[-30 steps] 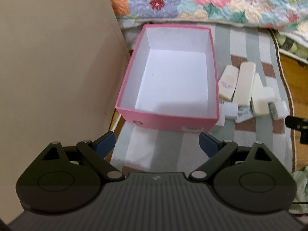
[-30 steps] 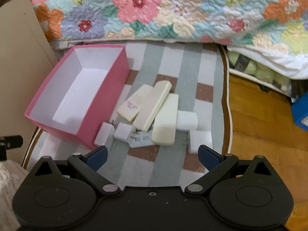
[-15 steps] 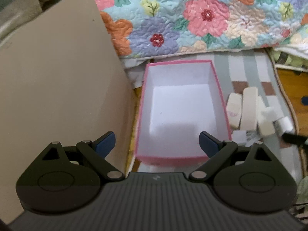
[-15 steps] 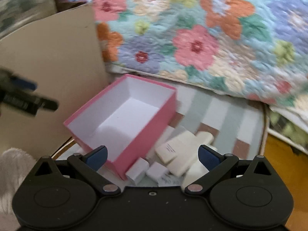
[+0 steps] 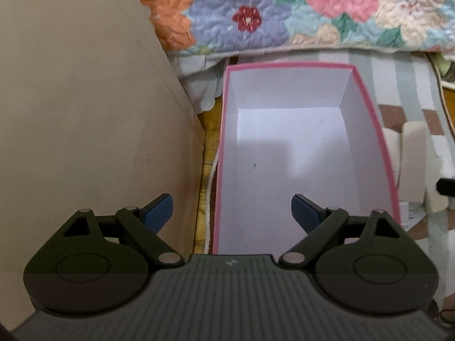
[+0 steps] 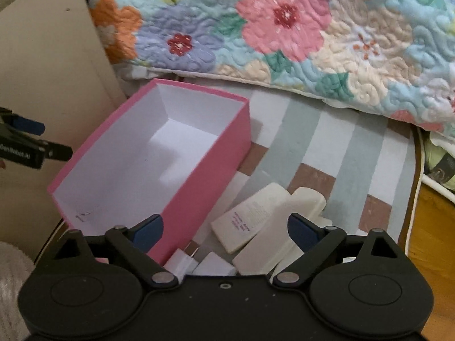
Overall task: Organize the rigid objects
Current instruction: 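Clamp the pink box wall with the left tool while the right tool approaches the cream bar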
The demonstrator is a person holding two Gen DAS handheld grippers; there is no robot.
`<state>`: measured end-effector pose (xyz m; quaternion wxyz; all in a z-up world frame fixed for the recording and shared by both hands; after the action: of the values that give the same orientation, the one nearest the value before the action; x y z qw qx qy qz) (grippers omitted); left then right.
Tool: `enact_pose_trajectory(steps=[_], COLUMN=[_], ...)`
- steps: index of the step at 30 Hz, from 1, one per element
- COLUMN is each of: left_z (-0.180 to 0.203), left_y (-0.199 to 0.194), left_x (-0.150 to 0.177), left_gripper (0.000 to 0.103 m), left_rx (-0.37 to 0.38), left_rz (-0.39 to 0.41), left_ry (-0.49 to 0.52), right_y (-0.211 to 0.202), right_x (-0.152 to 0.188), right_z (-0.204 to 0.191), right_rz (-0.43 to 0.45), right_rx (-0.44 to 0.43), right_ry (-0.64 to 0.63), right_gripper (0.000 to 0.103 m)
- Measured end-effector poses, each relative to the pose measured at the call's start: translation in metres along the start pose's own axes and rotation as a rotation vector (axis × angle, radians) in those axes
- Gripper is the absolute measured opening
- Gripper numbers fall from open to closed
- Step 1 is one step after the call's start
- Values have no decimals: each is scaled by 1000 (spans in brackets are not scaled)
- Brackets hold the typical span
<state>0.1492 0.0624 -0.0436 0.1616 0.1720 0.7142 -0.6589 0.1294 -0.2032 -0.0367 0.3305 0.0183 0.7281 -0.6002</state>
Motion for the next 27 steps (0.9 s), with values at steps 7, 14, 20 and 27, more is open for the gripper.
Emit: enact_pose_trajectory(steps=[7, 14, 20, 27], left_z=[12, 10, -6, -1], left_y=[45, 64, 84, 104], left_x=[-1, -19, -31, -10], left_gripper=[62, 63, 63, 22], left_rx=[-13, -92, -78, -112], left_rz=[-60, -26, -74, -27], left_ry=[1, 9, -67, -36], right_y=[23, 52, 72, 84], right_x=[1, 16, 27, 33], right_z=[17, 58, 80, 80], right_rz=[-54, -101, -150, -184], right_rx=[-15, 9, -37, -8], right_ry=[64, 196, 314, 272], right_gripper=[90, 78, 67, 42])
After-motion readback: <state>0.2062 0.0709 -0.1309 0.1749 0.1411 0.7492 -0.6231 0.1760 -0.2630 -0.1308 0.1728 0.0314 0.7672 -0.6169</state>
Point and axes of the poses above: each gripper's, at about its wrist camera, not at the fingertips, and y roughly the way its jaws point, z to its right, x to its underside, the point moved 2 cm from there along y, roughly the way its jaws point, and after that the axes turned 9 degrees about -y, right-handed, at the moved point
